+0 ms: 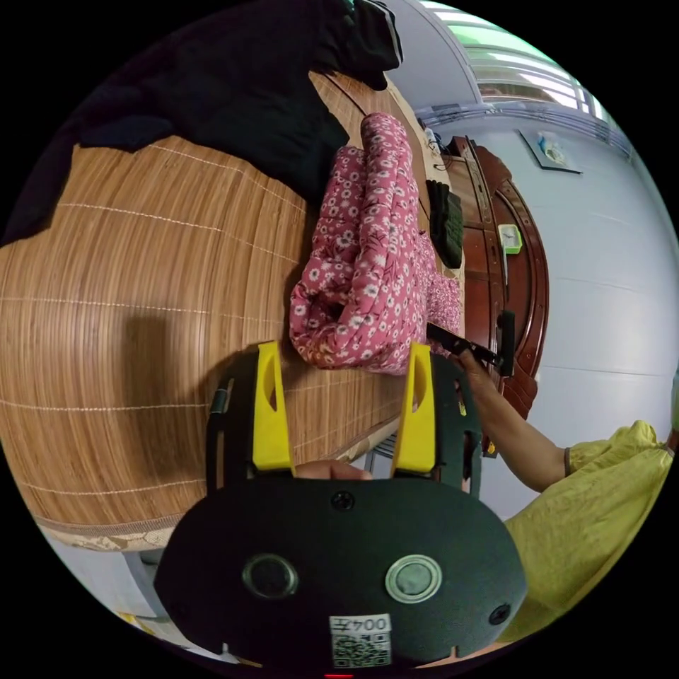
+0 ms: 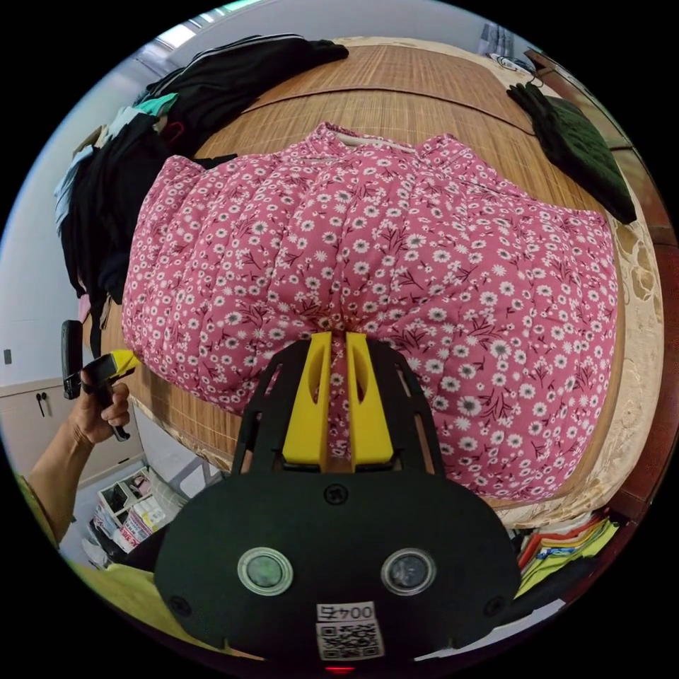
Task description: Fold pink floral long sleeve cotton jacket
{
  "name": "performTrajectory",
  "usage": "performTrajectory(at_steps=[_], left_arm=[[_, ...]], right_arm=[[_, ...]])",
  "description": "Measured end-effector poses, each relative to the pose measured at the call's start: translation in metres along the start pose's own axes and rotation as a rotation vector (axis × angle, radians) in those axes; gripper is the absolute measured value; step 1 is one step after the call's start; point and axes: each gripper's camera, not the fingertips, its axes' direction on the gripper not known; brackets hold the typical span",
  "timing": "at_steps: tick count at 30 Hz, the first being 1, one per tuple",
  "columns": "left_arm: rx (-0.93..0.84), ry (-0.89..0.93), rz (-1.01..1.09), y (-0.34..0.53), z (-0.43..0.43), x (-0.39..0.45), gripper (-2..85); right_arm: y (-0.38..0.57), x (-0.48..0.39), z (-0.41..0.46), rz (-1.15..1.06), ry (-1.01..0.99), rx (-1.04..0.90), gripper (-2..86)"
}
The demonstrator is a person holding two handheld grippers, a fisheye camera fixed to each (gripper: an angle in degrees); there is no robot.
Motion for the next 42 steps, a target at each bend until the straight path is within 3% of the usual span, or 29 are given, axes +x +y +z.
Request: performTrajectory(at_steps=[5,10,16,24,29,32,37,42], left_arm=[[0.010,0.038,0.002,-0.014,0.009,0.017,22.1],[0.013,-0.021,0.073,-0.014,0.011,0.056,14.9],[0.110,-0.179,0.251,0.014,-0.002,0.175,9.7],[0.072,-0.406,0.714,0.059,0.028,0.384,8.0],[0.059,-0.554,0.919,0.092,0.066,0.482,7.7],[0.069,-0.597,0.968,0.106,0.087,0.531,7.7],[0.037,-0.671,1.016,0.127,0.134,0.595,7.9],[0.021,-0.749,1.057,0.146,0.190,0.657,8.0]], right_arm=[[-0.008,0.008,0.006,0.019,-0.037,0.005,4.8],[-0.019,0.020,0.008,0.030,-0.090,-0.006,4.6],[-0.024,0.030,0.005,0.041,-0.108,0.010,4.6],[-0.037,0.043,0.001,0.011,-0.106,-0.015,4.7],[-0.038,0.078,-0.012,0.053,-0.252,-0.006,5.0],[-0.019,0.124,-0.046,0.165,-0.406,0.104,7.3],[0.044,0.202,-0.133,0.335,-0.802,0.313,16.4],[0.024,0.168,-0.206,0.114,-0.710,0.231,22.2]])
